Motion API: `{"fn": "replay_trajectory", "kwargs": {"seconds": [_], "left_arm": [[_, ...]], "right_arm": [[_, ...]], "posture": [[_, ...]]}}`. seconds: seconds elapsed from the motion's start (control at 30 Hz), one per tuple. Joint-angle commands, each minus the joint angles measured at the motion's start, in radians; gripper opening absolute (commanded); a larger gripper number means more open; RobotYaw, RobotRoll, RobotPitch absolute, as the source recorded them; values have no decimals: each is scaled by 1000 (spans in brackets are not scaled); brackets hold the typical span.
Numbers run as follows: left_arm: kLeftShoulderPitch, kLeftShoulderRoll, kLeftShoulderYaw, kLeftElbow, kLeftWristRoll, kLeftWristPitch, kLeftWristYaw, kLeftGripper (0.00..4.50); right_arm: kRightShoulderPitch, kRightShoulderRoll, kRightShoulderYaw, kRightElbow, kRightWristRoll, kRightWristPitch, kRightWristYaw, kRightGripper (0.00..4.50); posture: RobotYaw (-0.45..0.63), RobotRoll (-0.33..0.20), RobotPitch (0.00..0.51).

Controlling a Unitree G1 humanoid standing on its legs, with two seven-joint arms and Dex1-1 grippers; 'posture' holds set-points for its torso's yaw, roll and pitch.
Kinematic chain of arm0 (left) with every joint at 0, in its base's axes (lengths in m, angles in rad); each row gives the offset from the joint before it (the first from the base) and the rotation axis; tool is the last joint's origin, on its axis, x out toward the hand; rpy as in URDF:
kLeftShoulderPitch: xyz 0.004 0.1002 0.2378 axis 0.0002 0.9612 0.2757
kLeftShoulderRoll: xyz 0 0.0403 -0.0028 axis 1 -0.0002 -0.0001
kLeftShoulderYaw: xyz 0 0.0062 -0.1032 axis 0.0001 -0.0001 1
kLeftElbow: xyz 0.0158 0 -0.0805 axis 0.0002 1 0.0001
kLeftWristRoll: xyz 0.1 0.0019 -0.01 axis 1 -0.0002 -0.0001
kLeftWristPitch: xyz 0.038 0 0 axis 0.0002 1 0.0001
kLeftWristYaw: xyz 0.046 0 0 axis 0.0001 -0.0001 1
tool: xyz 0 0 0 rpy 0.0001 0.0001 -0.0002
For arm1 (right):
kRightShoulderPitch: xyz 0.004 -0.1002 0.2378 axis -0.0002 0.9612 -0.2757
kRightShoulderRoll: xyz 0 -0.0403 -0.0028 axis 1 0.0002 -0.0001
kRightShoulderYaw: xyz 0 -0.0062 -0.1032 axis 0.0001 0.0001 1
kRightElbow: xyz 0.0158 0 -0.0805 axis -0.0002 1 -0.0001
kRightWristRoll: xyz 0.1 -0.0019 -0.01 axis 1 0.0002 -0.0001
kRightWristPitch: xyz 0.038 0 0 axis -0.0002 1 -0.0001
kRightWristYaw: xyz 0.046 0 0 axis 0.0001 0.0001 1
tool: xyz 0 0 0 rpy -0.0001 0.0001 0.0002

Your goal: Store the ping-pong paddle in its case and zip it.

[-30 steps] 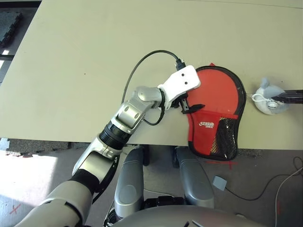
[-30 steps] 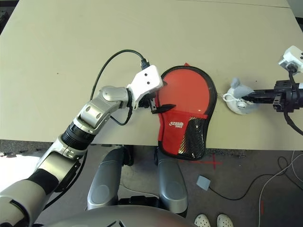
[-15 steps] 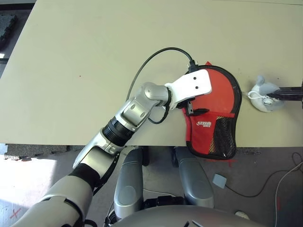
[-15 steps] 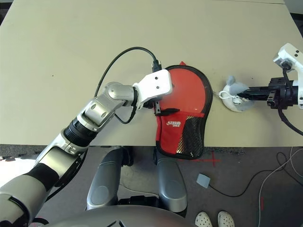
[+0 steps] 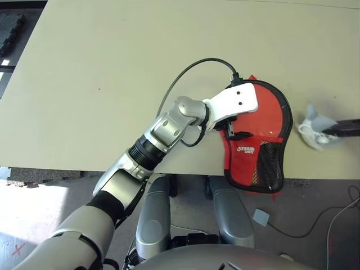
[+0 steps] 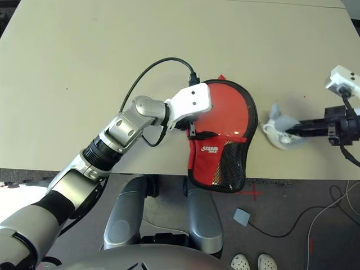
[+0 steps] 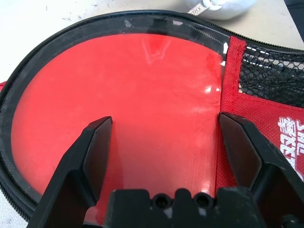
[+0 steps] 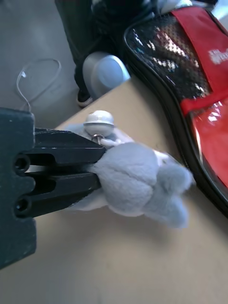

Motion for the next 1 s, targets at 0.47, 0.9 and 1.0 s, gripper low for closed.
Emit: {"fn": "replay_trajectory", "kwargs": {"seconds": [0.47, 0.9, 1.0], "left_arm": [[42, 3, -45, 126, 57, 35, 14, 4500], [52, 41, 367, -157, -195, 263, 75, 4500], [61, 70, 483, -178, -221, 266, 144, 4500]], "right_arm": [[148, 15, 18, -305, 109, 128, -31, 10], [-154, 74, -60, 214, 70, 59, -70, 4236], [-287, 154, -118, 396, 52, -33, -184, 4484]], "posture": [[-217, 0, 384], [-190, 0, 345], [-177, 0, 339]]}}
